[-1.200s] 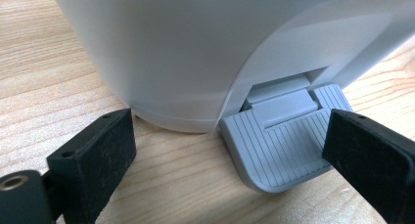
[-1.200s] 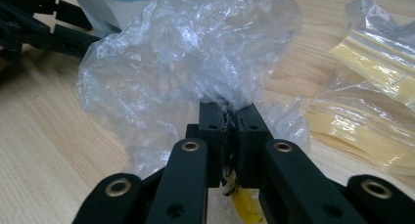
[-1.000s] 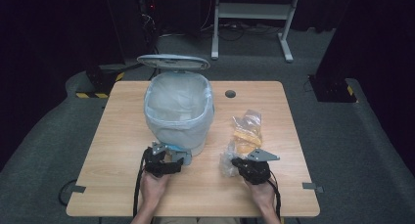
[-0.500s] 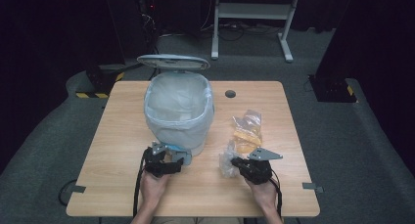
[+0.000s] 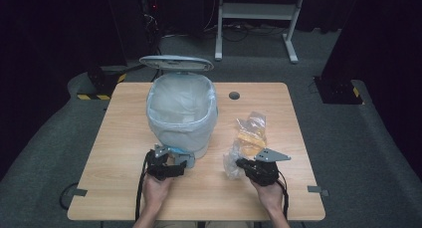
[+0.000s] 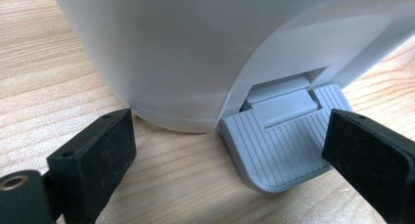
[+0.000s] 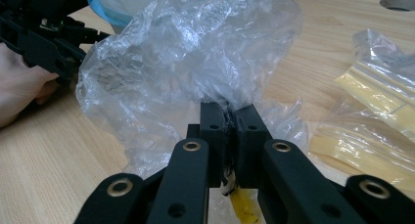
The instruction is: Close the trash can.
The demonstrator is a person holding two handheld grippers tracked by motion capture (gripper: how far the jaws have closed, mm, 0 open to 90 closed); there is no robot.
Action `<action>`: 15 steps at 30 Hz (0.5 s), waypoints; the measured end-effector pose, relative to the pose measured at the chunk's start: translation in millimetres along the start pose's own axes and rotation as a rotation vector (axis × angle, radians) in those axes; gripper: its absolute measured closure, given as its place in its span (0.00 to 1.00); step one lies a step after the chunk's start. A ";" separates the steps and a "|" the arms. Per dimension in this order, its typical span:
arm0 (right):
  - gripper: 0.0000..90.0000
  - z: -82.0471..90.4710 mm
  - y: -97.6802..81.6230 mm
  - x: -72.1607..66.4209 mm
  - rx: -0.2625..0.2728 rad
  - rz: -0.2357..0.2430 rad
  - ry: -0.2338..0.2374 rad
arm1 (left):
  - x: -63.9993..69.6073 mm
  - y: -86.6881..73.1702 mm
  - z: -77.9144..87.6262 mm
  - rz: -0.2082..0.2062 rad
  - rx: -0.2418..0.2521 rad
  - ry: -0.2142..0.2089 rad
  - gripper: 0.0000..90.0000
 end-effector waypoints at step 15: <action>0.95 5.2 5.8 0.1 0.019 0.003 0.012 | -0.1 0.0 0.0 0.000 0.000 -0.001 0.06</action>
Point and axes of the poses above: each handheld gripper's, and its own axes: z roughly backward along the jaws, y roughly out of its top, x roughly to its right, the point moved 1 cm from there along -z, roughly forward along the jaws, and after that the axes turned 7 degrees about z, right-handed, at the moved point
